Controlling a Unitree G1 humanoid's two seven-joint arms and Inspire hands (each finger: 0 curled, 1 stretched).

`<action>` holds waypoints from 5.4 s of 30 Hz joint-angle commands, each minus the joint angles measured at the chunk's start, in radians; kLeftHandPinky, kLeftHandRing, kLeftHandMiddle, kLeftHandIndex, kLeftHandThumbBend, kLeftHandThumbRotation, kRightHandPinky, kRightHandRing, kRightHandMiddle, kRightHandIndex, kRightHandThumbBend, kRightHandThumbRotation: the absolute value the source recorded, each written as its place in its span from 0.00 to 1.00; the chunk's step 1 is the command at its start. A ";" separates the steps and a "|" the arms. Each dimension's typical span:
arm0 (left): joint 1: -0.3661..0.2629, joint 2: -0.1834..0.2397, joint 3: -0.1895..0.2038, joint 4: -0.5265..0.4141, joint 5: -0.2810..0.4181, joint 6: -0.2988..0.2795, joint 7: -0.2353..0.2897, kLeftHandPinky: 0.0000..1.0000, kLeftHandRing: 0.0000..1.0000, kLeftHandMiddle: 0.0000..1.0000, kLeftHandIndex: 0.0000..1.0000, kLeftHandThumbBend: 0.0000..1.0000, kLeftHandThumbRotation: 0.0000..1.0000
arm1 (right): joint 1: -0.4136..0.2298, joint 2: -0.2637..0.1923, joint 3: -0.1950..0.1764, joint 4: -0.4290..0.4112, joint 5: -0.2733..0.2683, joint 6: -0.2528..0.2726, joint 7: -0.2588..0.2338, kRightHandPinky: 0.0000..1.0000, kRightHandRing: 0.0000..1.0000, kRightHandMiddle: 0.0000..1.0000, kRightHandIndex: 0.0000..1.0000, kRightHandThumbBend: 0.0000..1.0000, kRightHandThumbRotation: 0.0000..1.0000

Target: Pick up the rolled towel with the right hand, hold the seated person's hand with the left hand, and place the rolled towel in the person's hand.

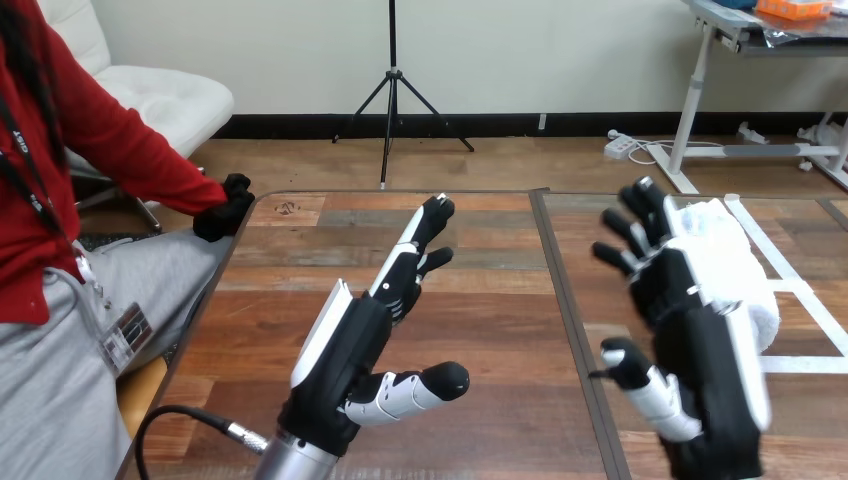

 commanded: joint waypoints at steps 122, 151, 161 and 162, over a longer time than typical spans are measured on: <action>-0.070 -0.055 0.005 0.094 -0.048 -0.058 -0.104 1.00 1.00 1.00 1.00 1.00 0.77 | -0.937 -0.478 -0.130 0.632 -0.320 1.044 -0.238 0.94 1.00 1.00 1.00 1.00 0.62; -0.045 -0.054 0.000 0.079 -0.067 -0.055 -0.120 1.00 1.00 1.00 1.00 1.00 0.76 | -1.062 -0.466 -0.025 0.993 -0.321 1.023 -0.265 0.89 1.00 1.00 1.00 1.00 0.64; -0.042 -0.052 0.001 0.079 -0.058 -0.059 -0.115 1.00 1.00 1.00 1.00 1.00 0.75 | -1.067 -0.454 0.013 1.012 -0.322 1.030 -0.266 0.87 0.99 1.00 1.00 1.00 0.66; -0.042 -0.053 -0.001 0.078 -0.061 -0.056 -0.117 1.00 1.00 1.00 1.00 1.00 0.76 | -1.067 -0.453 0.017 1.017 -0.323 1.029 -0.266 0.87 0.99 1.00 1.00 1.00 0.65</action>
